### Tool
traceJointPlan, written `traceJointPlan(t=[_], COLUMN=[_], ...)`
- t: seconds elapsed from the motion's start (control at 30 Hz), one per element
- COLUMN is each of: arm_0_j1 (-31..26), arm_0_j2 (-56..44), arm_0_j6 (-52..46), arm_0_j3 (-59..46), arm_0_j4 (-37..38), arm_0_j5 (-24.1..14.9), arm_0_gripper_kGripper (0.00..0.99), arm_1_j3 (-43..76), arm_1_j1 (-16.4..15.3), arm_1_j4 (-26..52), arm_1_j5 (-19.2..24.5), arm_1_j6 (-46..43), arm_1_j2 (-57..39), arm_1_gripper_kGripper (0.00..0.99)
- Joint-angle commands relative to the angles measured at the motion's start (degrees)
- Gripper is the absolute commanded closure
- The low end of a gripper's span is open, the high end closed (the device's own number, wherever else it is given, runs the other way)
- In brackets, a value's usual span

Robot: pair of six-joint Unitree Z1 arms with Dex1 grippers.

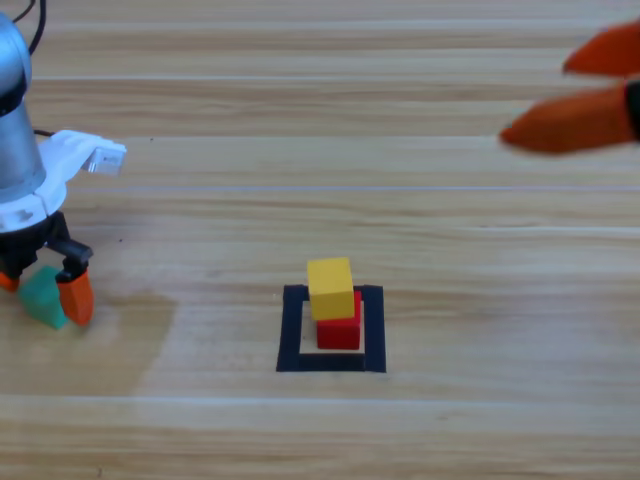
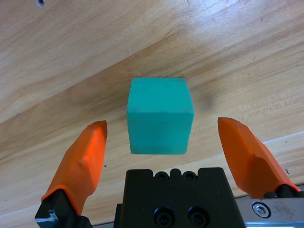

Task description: Stack the blocks in the rectangular block: red at the bottom, yellow in the middle, green on top

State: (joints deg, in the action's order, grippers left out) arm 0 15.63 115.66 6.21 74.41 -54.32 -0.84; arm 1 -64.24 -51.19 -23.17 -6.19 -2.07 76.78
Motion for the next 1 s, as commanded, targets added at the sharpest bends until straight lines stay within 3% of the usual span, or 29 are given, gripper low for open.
traceJointPlan(t=[0.03,0.2,0.4,0.57,0.67,0.7,0.87,1.0], arm_0_j1=[0.5,0.5,0.0,-0.3,-0.4,-0.4,-0.2,3.8], arm_0_j2=[2.3,1.6,1.0,0.1,-1.0,-1.5,-5.3,-10.8], arm_0_j6=[-0.3,-0.3,-0.3,-0.3,-0.4,-0.7,-2.3,-9.5], arm_0_j3=[-1.7,-3.4,-3.7,-4.2,-4.4,-4.8,-6.8,-4.9], arm_0_j4=[1.7,3.6,4.0,4.4,4.7,5.2,8.8,10.5], arm_0_j5=[0.1,0.2,0.4,0.6,0.5,0.5,2.6,5.5], arm_0_gripper_kGripper=[0.016,0.019,0.133,0.407,0.763,0.821,0.988,0.990], arm_1_j3=[-3.0,-4.2,-4.3,-4.4,-4.7,-4.8,-5.3,-5.4], arm_1_j1=[3.2,3.2,3.3,3.3,3.3,3.3,3.5,3.5], arm_1_j4=[-8.3,-11.8,-12.6,-13.1,-13.7,-13.9,-14.8,-15.1], arm_1_j5=[-6.3,-7.6,-7.6,-7.5,-7.5,-7.5,-7.5,-7.6], arm_1_j6=[-4.1,-6.5,-6.8,-7.0,-7.4,-7.6,-7.9,-8.3], arm_1_j2=[2.3,1.8,1.3,1.3,1.3,1.3,1.3,1.3], arm_1_gripper_kGripper=[0.013,0.011,0.011,0.011,0.011,0.011,0.011,0.011])
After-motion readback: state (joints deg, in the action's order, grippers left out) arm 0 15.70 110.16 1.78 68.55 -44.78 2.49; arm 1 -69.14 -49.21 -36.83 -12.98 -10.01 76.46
